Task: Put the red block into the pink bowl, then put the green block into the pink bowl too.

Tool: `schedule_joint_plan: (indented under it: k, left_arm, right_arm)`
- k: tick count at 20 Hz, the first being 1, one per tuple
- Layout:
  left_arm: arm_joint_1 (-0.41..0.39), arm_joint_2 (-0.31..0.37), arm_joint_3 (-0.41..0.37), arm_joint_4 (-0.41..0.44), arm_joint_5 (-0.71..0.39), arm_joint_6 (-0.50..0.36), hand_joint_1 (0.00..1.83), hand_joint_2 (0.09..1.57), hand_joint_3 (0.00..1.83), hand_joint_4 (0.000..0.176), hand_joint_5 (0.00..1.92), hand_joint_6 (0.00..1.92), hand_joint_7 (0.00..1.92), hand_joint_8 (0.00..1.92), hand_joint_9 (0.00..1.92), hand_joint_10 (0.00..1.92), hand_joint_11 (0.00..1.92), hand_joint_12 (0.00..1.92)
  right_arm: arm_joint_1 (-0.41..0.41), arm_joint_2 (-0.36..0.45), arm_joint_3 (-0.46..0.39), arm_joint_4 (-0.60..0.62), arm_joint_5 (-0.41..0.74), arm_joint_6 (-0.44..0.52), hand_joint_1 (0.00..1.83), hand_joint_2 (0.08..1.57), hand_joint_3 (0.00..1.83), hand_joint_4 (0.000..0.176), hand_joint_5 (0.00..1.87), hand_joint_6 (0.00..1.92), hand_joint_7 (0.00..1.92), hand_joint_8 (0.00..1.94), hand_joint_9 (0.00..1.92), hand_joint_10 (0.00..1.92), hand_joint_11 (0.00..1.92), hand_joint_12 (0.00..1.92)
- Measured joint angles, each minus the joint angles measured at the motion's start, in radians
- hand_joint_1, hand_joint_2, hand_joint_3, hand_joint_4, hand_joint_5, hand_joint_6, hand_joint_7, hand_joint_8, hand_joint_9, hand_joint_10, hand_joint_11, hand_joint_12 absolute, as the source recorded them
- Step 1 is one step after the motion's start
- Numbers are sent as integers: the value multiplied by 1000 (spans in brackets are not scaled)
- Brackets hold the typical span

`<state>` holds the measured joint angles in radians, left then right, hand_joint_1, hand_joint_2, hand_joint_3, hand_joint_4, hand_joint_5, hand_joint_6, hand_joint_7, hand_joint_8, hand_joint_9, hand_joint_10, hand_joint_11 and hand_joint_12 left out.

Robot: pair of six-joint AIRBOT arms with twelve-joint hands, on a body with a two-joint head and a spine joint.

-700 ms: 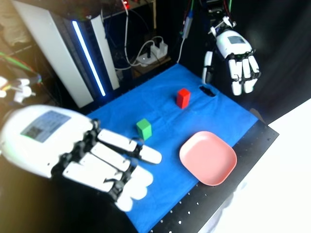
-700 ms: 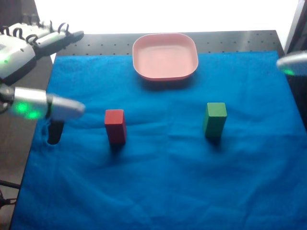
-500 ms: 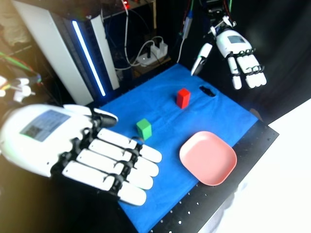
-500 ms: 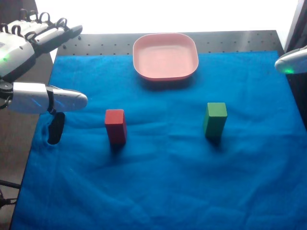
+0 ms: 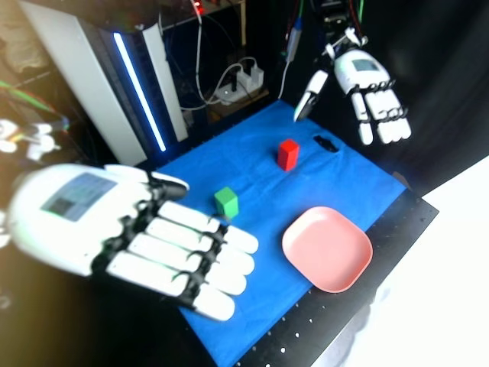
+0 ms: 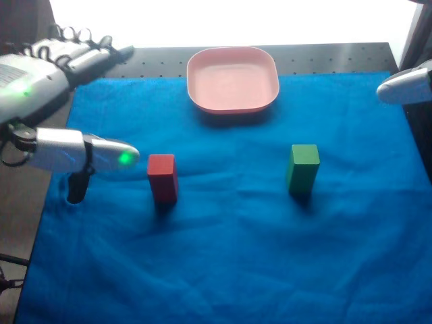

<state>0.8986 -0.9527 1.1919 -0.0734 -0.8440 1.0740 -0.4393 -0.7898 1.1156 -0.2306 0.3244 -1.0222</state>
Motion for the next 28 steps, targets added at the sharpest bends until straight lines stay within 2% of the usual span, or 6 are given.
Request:
schedule_joint_plan:
  k: [4,7,8,12,24,28]
  left_arm:
    - [0,-10,5,33,-14,-33,324,797,0,67,0,0,0,0,0,0,10,5]
    - [0,-24,6,112,-20,-114,432,807,2,5,18,7,88,10,107,19,50,33]
    - [0,-26,6,130,-20,-122,503,846,0,0,67,33,145,34,194,3,9,419]
    - [0,-29,3,146,-21,-124,542,850,0,0,216,7,380,7,406,21,0,901]
    - [0,-111,42,162,-16,-201,686,907,0,0,630,20,771,24,765,45,206,1146]
    - [0,-124,55,160,-17,-211,892,916,0,0,836,68,953,152,888,357,365,1339]
  right_arm:
    - [0,-4,5,0,0,0,136,797,0,0,0,0,55,8,45,4,0,455]
    - [0,-13,6,0,-1,0,106,788,0,0,0,0,67,4,45,1,0,484]
    - [0,-14,6,-1,0,0,123,795,0,0,0,0,79,4,66,6,0,540]
    - [0,-19,9,0,-1,0,159,847,13,0,0,0,30,5,39,6,0,433]
    - [0,-24,9,-1,0,0,129,845,5,0,0,0,70,1,64,8,0,427]
    - [0,-24,9,0,-1,0,129,837,0,13,0,0,63,0,29,0,0,401]
